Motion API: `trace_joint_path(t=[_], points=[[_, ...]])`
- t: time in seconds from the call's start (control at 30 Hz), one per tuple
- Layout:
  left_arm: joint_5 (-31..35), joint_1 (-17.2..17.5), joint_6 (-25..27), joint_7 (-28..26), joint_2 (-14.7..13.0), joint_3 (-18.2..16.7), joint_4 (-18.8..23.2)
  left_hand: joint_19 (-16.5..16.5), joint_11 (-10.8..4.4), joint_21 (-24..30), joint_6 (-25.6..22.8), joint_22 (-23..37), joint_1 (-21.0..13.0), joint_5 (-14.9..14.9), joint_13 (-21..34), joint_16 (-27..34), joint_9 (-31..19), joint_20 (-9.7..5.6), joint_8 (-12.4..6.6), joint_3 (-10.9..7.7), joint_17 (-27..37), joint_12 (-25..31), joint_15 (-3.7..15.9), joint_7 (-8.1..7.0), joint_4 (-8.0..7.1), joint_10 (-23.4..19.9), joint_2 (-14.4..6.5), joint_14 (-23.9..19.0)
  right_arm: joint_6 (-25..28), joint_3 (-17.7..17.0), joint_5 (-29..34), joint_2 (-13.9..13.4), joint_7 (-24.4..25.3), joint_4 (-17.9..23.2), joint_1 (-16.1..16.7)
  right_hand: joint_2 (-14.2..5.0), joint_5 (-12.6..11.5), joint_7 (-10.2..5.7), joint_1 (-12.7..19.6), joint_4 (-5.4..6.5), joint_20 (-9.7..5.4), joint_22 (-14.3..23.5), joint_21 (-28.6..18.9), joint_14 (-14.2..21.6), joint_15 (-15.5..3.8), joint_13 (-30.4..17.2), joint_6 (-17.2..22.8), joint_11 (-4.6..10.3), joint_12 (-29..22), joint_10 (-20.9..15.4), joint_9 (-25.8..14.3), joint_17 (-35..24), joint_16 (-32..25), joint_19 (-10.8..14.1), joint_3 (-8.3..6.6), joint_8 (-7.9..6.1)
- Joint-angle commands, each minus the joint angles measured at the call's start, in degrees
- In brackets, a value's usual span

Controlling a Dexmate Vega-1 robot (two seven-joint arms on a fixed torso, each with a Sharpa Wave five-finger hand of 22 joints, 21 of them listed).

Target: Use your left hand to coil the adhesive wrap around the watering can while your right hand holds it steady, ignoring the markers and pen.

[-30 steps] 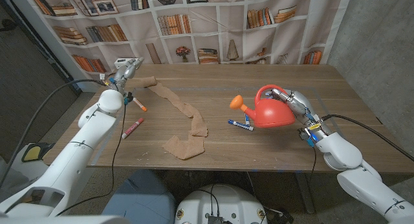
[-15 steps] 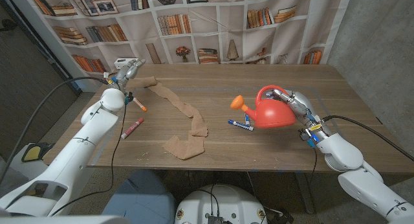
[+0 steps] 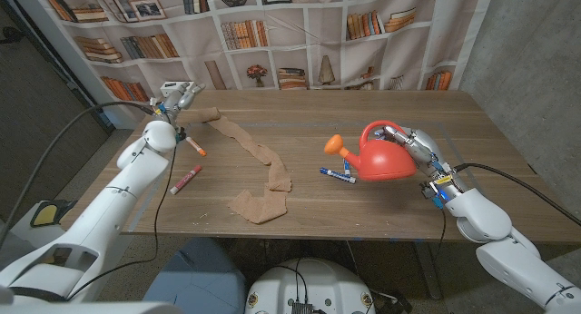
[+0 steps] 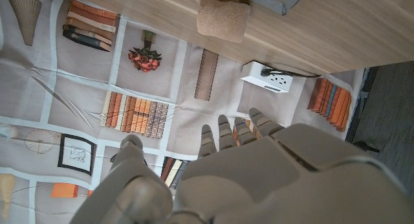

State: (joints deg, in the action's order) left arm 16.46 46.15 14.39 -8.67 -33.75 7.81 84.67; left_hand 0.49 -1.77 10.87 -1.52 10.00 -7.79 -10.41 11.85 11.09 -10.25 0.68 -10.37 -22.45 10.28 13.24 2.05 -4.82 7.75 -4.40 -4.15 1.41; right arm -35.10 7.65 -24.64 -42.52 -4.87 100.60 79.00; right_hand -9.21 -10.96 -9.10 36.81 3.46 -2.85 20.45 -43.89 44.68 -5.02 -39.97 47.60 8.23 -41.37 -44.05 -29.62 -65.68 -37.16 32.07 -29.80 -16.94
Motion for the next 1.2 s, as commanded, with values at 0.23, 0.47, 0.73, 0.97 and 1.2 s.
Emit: trace_joint_path(t=[0.23, 0.47, 0.73, 0.97, 1.2], points=[[6.55, -2.55, 2.14, 0.58, -0.81, 1.76, -2.97, -0.08, 0.09, 0.27, 0.38, 0.08, -0.70, -0.11, 0.22, -0.05, -0.19, -0.37, -0.23, -0.47, 0.17, -0.42, -0.20, -0.42, -0.17, 1.11, 0.00, 0.51, 0.53, 0.16, 0.31, -0.63, 0.13, 0.92, -0.09, -0.57, 0.10, 0.15, -0.12, -0.54, -3.35, -0.23, -0.63, 0.46, -7.78, -0.02, 0.50, -0.25, -0.42, -0.48, -0.25, -0.16, 0.42, -0.55, -0.13, 0.24], [9.13, -2.10, 0.40, -2.37, -0.38, 2.12, -4.14, 0.10, -0.63, 0.32, -1.17, 0.05, -1.15, -0.12, 0.24, -0.03, -0.21, -0.66, -0.85, -0.69, 0.15, -0.54, 0.38, -0.29, 0.06, 1.54, -0.03, 0.18, 0.75, 0.28, 0.47, -0.63, 0.40, 1.30, -0.01, -0.53, 0.12, 0.21, -0.19, -0.63, -3.33, -0.44, -0.84, 0.43, -7.74, -0.11, 0.42, -0.23, -0.43, -0.41, -0.31, -0.16, 0.63, -0.65, -0.14, 0.39], [12.15, -2.50, 0.41, -2.98, -0.53, 3.05, -5.45, 0.90, -0.95, 0.57, -1.67, 0.03, -1.76, -0.16, 0.26, 0.08, -0.23, -0.97, -0.98, -1.02, 0.12, -0.32, 0.65, -0.43, 0.31, 1.09, -0.24, -0.40, 1.00, 0.16, 0.90, -0.98, 0.78, 2.03, 0.11, -0.60, 0.12, 0.18, -0.27, -0.68, -3.31, -0.69, -1.08, 0.53, -7.76, -0.08, 0.43, -0.12, -0.36, -0.31, -0.30, -0.18, 0.83, -0.82, -0.20, 0.56], [13.25, -2.41, 1.00, -1.67, -0.86, 3.02, -5.92, 1.08, -1.05, 0.57, -1.65, 0.01, -2.27, -0.17, 0.27, -0.09, -0.24, -1.10, -0.94, -1.26, 0.09, -0.33, 0.67, -0.50, 0.55, 1.14, -0.34, -0.19, 1.60, -0.09, 1.55, -1.62, 1.36, 3.22, 0.49, -0.61, 0.14, 0.10, -0.33, -0.80, -3.36, -0.94, -1.33, 0.61, -7.74, 0.13, 0.45, -0.15, -0.26, -0.42, -0.39, 0.08, 1.12, -0.92, -0.12, 0.67], [14.72, -2.72, 1.06, -1.42, -0.93, 3.58, -6.97, 1.16, -0.78, 0.52, -1.47, -0.02, -3.33, -0.25, 0.27, -0.20, -0.26, -0.71, -0.88, -1.82, 0.05, -0.31, 0.51, -0.46, 0.95, 1.15, -0.79, -0.10, 1.98, 0.00, 2.09, -1.95, 1.93, 3.92, 0.88, -0.59, 0.14, 0.17, -0.36, -0.90, -3.38, -1.14, -1.52, 0.66, -7.74, 0.18, 0.43, -0.03, -0.21, -0.41, -0.36, 0.10, 1.27, -1.02, -0.13, 0.83]])
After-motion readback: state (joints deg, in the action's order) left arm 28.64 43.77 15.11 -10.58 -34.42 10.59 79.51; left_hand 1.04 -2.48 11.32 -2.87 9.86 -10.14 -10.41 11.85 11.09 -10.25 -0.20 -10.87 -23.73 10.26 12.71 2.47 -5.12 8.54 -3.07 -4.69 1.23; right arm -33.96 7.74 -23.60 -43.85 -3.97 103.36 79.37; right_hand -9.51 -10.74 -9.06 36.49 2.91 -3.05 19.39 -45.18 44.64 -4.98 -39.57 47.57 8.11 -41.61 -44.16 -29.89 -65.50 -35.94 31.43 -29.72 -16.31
